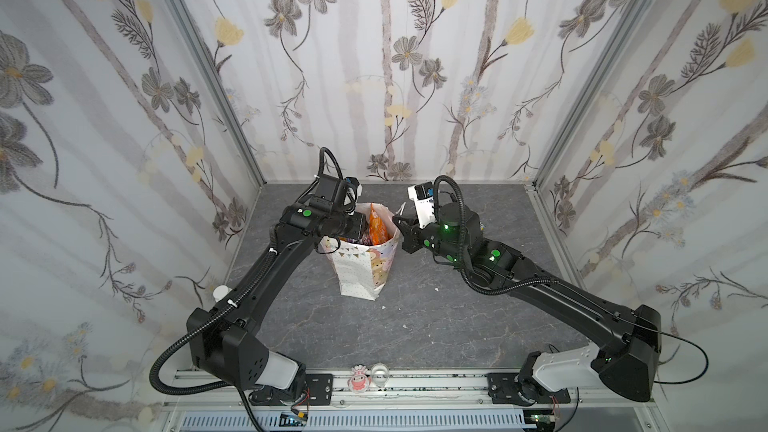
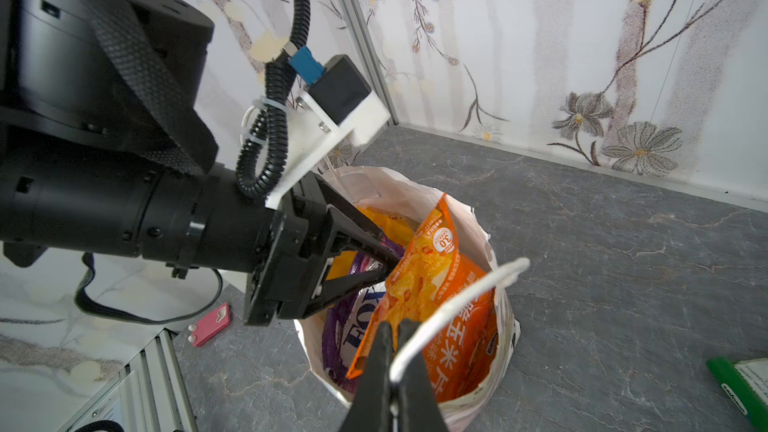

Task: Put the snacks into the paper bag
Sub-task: 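Withdraw the left gripper while the right gripper moves toward the green packet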

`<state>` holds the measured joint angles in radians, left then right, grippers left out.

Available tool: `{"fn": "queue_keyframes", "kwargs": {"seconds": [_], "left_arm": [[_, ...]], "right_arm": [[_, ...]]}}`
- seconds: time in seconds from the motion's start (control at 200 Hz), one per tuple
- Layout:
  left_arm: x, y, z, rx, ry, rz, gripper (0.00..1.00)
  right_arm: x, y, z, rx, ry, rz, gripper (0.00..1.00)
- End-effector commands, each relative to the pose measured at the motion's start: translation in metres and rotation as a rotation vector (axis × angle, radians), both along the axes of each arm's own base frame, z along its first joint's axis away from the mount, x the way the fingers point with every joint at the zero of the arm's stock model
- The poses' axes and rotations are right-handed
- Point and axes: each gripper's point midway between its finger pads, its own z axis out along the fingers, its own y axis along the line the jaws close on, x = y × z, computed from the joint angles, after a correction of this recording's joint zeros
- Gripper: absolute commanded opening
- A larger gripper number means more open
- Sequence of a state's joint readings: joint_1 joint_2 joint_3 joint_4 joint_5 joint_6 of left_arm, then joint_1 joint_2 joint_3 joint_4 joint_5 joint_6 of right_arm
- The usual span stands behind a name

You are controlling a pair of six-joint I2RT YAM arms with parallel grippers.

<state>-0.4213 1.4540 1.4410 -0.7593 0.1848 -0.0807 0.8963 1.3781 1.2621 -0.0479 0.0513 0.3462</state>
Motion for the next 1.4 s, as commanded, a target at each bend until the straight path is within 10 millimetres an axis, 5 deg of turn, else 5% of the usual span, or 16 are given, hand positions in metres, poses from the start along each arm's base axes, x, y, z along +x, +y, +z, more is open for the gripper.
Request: {"fn": "queue_keyframes", "kwargs": {"seconds": [0.0, 0.15, 0.3, 0.44, 0.589, 0.719, 0.814, 0.959, 1.214, 1.399], "left_arm": [[0.009, -0.012, 0.006, -0.052, -0.035, -0.004, 0.45], [0.02, 0.0, 0.021, 0.016, -0.091, 0.046, 0.44], [0.027, 0.034, 0.073, 0.067, -0.22, 0.141, 0.61], [0.024, 0.07, 0.094, 0.108, -0.274, 0.24, 0.77], [0.017, 0.115, 0.119, 0.048, -0.369, 0.37, 0.82], [0.007, 0.148, 0.134, -0.029, -0.454, 0.466, 0.84], [0.008, 0.16, 0.122, -0.053, -0.447, 0.497, 0.85], [0.015, 0.17, 0.095, -0.122, -0.411, 0.498, 0.84], [0.024, 0.156, 0.068, -0.21, -0.4, 0.41, 0.81], [0.023, 0.152, 0.05, -0.219, -0.372, 0.388, 0.78]], "right_arm": [[0.003, 0.007, 0.014, 0.041, -0.039, 0.011, 0.0], [0.004, 0.013, 0.009, -0.003, -0.015, 0.023, 0.06], [-0.003, 0.002, 0.03, 0.001, -0.05, 0.007, 0.45], [-0.016, -0.027, 0.045, 0.024, -0.072, -0.04, 0.5], [-0.023, -0.076, 0.027, 0.007, -0.05, -0.178, 0.51], [-0.019, -0.125, -0.01, -0.012, 0.019, -0.315, 0.51], [-0.004, -0.171, -0.049, -0.08, 0.089, -0.463, 0.51], [0.017, -0.214, -0.102, -0.149, 0.214, -0.577, 0.52], [0.058, -0.231, -0.199, -0.074, 0.453, -0.535, 0.55], [0.083, -0.228, -0.227, 0.042, 0.496, -0.467, 0.56]]}}
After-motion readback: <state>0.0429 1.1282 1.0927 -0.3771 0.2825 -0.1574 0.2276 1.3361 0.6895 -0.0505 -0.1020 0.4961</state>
